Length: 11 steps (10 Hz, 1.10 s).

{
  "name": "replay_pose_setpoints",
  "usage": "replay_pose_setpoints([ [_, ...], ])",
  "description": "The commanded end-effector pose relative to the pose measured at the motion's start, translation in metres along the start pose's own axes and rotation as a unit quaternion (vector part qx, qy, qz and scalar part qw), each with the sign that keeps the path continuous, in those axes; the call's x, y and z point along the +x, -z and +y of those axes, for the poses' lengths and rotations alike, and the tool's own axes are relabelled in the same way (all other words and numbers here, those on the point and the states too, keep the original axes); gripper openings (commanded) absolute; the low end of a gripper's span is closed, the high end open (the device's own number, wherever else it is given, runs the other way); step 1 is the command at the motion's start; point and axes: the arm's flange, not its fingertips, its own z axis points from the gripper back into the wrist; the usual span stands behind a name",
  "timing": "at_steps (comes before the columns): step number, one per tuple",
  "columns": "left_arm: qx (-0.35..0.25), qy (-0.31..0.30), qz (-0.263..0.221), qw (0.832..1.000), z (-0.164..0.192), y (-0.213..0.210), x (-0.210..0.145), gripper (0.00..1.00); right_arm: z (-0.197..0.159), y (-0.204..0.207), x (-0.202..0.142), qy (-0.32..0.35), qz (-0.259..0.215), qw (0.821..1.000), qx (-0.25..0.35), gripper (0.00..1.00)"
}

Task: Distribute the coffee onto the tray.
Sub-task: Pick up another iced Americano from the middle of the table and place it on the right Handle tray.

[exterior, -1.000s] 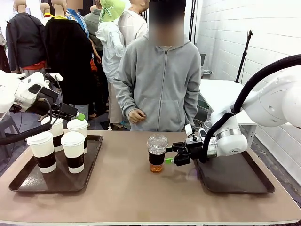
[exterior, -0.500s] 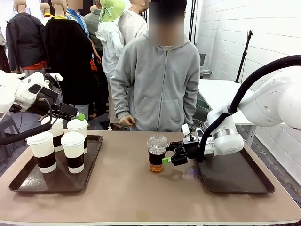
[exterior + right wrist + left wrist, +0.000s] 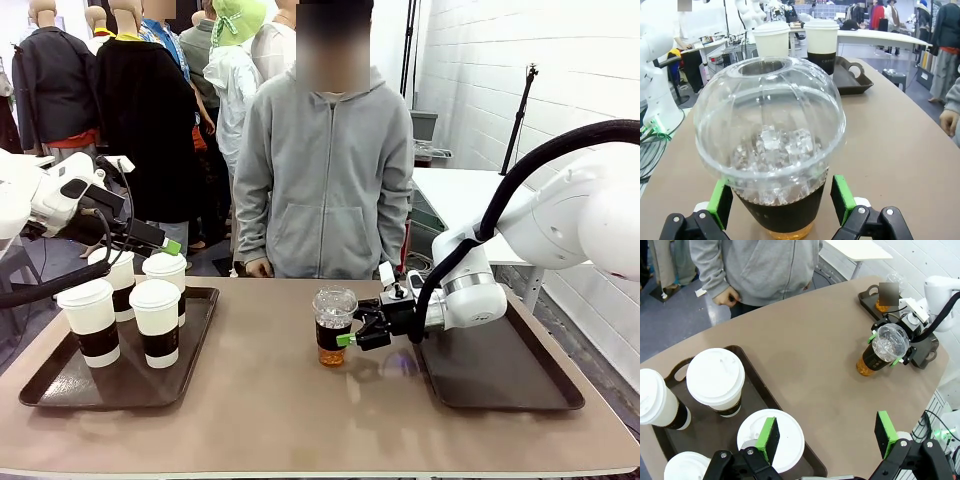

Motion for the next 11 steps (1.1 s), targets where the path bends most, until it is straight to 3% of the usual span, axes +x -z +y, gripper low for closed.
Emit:
replay_pose_setpoints([
  [1, -0.008, 0.009, -0.005, 1.0, 0.0048, 0.0019, -0.0003, 1.0, -0.0061, 0.0098, -0.0001, 0.0, -0.006, 1.0, 0.007, 1.0],
  [4, -0.008, 0.009, -0.005, 1.0, 0.0048, 0.0019, -0.0003, 1.0, -0.0093, 0.0145, 0.0009, 0.013, 0.004, 1.0, 0.022, 1.0],
  [5, -0.008, 0.009, -0.005, 1.0, 0.0048, 0.0019, -0.0003, 1.0, -0.0065, 0.0135, -0.0009, 0.016, 0.007, 1.0, 0.021, 0.81],
  [11, -0.008, 0.009, -0.005, 1.0, 0.0048, 0.0019, -0.0003, 1.0, -0.0046, 0.0102, 0.0012, 0.025, -0.002, 0.999, 0.026, 0.81],
])
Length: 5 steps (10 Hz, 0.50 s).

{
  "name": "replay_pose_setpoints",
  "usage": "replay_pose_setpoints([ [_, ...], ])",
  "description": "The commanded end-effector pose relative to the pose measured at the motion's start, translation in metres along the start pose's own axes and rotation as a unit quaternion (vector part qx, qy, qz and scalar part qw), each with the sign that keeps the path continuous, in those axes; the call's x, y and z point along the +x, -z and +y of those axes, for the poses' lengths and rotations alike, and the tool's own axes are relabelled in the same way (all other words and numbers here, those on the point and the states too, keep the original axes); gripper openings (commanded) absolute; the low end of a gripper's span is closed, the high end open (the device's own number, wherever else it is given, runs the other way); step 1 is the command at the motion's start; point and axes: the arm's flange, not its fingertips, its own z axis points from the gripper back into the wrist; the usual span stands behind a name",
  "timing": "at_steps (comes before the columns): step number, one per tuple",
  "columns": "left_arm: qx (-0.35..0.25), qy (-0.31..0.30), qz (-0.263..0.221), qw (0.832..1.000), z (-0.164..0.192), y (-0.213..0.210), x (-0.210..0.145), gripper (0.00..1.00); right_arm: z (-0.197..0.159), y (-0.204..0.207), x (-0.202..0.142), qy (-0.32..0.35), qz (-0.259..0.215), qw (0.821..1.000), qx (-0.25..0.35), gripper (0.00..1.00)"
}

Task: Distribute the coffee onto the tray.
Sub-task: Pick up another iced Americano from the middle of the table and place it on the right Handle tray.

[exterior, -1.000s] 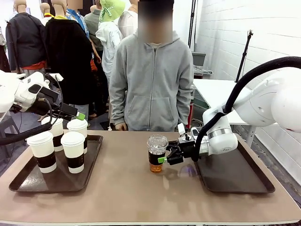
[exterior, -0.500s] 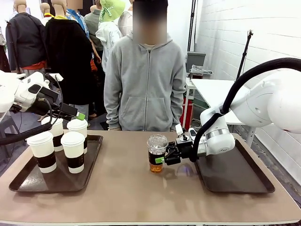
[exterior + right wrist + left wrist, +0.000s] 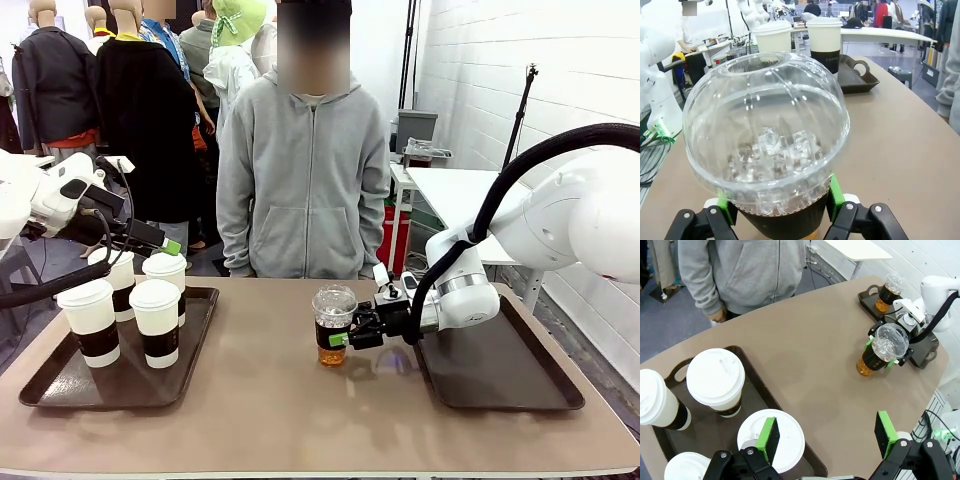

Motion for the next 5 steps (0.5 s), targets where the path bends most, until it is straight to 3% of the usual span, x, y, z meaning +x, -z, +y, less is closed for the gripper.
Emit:
replay_pose_setpoints([
  [1, -0.008, 0.008, -0.005, 1.0, 0.0043, 0.0019, 0.0001, 1.0, 0.0003, 0.0002, 0.0043, -0.001, 0.001, 1.0, 0.023, 0.81],
  [3, -0.008, 0.008, -0.005, 1.0, 0.0043, 0.0019, 0.0001, 1.0, -0.0003, -0.0004, 0.0055, -0.007, 0.005, 1.0, 0.021, 0.76],
  [4, -0.008, 0.008, -0.005, 1.0, 0.0043, 0.0019, 0.0001, 1.0, 0.0007, 0.0001, 0.004, -0.007, 0.001, 1.0, 0.018, 0.56],
  [5, -0.008, 0.008, -0.005, 1.0, 0.0043, 0.0019, 0.0001, 1.0, 0.0012, -0.0003, 0.0048, -0.004, 0.002, 1.0, 0.022, 0.56],
])
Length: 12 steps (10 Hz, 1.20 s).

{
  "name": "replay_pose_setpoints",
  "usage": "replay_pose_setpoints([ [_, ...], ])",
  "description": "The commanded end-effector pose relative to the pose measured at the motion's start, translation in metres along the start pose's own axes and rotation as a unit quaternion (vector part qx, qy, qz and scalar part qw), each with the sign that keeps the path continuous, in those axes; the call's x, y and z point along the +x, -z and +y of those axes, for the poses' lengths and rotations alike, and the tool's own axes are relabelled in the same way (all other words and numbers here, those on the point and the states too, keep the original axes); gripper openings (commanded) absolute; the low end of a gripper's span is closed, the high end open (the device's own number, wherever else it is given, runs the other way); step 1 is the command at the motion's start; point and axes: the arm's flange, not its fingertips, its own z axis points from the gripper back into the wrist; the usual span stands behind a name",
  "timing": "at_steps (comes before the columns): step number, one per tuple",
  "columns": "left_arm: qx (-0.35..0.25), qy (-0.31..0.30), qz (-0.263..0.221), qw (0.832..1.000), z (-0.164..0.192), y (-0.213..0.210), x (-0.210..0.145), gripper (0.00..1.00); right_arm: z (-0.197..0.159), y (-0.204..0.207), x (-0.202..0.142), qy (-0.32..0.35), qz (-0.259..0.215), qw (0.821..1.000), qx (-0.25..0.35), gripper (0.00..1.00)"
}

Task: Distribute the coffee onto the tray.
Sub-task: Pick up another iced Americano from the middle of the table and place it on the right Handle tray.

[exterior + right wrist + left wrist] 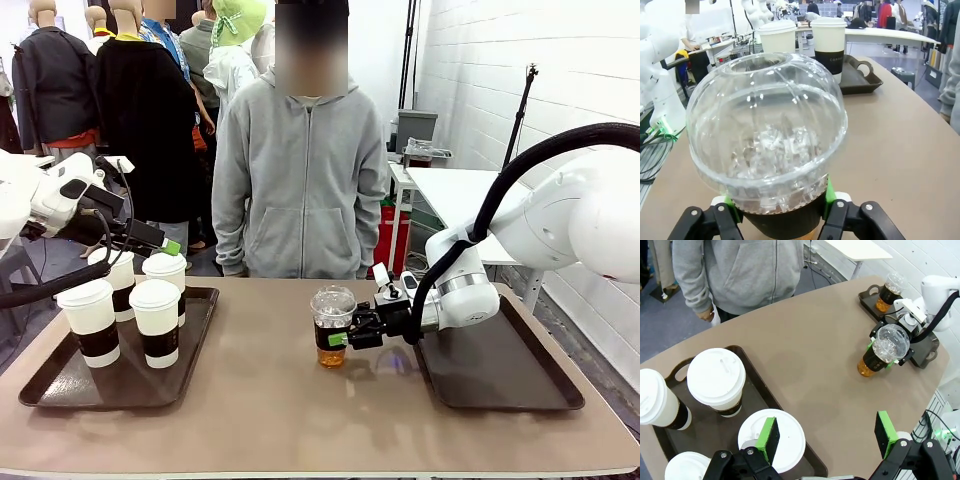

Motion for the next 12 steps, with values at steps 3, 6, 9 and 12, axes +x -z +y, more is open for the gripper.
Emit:
replay_pose_setpoints([
  [3, -0.009, 0.008, -0.005, 1.0, 0.004, 0.002, 0.0, 1.0, 0.004, -0.005, 0.009, 0.008, -0.008, 1.0, 0.017, 0.56],
  [6, -0.009, 0.008, -0.005, 1.0, 0.004, 0.002, 0.0, 1.0, 0.029, -0.035, 0.039, 0.018, -0.004, 1.0, 0.022, 0.56],
  [9, -0.009, 0.008, -0.005, 1.0, 0.004, 0.002, 0.0, 1.0, 0.056, -0.077, 0.056, 0.028, 0.023, 0.999, 0.033, 0.56],
  [12, -0.009, 0.008, -0.005, 1.0, 0.004, 0.002, 0.0, 1.0, 0.081, -0.133, 0.057, 0.016, 0.015, 1.0, -0.017, 0.56],
])
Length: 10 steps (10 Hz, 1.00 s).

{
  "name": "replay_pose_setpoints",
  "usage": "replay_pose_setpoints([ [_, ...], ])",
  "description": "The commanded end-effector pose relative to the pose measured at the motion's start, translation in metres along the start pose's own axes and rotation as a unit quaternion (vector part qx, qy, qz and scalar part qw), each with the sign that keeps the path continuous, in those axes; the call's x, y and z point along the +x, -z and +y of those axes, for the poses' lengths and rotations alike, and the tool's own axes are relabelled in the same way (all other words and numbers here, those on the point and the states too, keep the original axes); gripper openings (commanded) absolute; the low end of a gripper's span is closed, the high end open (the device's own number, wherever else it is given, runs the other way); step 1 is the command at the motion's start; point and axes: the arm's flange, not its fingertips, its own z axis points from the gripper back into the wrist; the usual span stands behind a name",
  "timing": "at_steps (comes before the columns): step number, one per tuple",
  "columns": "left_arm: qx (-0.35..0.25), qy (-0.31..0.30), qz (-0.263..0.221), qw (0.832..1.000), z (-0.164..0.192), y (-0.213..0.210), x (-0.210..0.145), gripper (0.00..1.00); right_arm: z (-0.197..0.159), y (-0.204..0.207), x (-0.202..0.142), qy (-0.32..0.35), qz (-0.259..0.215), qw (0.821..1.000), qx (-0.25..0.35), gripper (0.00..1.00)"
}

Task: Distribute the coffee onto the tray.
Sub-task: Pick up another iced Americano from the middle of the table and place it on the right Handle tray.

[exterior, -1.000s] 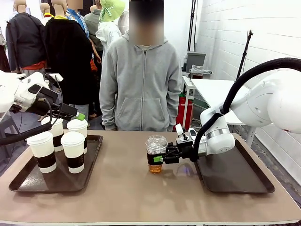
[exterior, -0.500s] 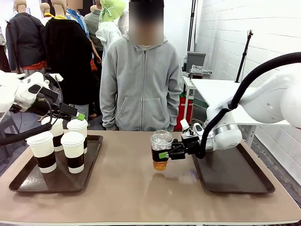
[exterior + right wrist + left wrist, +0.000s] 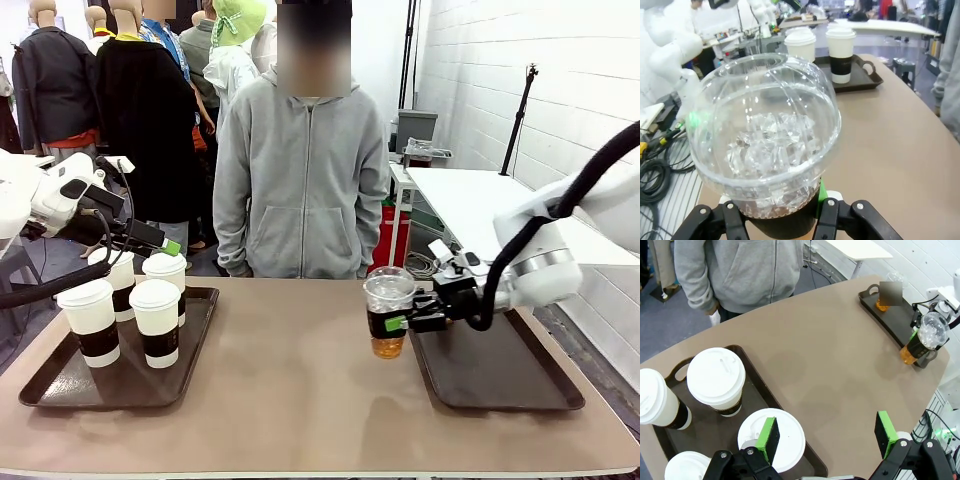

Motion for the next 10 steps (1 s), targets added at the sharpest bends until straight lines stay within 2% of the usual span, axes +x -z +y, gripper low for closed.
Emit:
replay_pose_setpoints([
  [1, -0.009, 0.007, -0.006, 1.0, 0.004, 0.002, 0.0, 1.0, 0.018, -0.029, 0.0, -0.004, -0.017, 1.0, -0.02, 0.56],
  [5, -0.009, 0.007, -0.006, 1.0, 0.004, 0.002, 0.0, 1.0, 0.02, -0.079, -0.027, -0.012, 0.004, 0.999, -0.03, 0.56],
  [10, -0.009, 0.007, -0.006, 1.0, 0.004, 0.002, 0.0, 1.0, 0.006, -0.109, -0.072, -0.024, 0.01, 0.998, -0.049, 0.56],
])
